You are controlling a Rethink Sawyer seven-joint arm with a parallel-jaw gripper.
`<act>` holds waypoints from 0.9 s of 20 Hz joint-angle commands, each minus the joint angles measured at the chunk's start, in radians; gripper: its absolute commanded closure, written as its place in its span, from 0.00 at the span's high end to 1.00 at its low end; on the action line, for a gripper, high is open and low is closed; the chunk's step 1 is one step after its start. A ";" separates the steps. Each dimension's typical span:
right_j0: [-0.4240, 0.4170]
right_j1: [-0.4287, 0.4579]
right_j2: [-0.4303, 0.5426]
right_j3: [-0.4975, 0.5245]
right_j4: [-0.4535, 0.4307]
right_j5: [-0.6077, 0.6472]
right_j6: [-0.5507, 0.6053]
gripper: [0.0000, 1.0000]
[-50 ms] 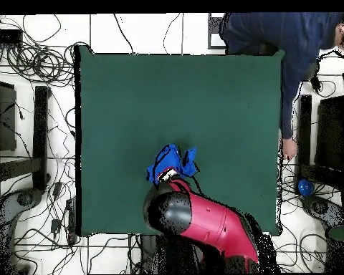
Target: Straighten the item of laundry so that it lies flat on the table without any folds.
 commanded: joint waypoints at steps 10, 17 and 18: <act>-0.023 0.148 0.063 0.015 0.028 -0.063 0.150 0.00; -0.001 0.166 0.021 -0.079 0.014 0.024 0.134 0.00; 0.004 0.154 0.016 -0.081 0.015 0.041 0.135 0.00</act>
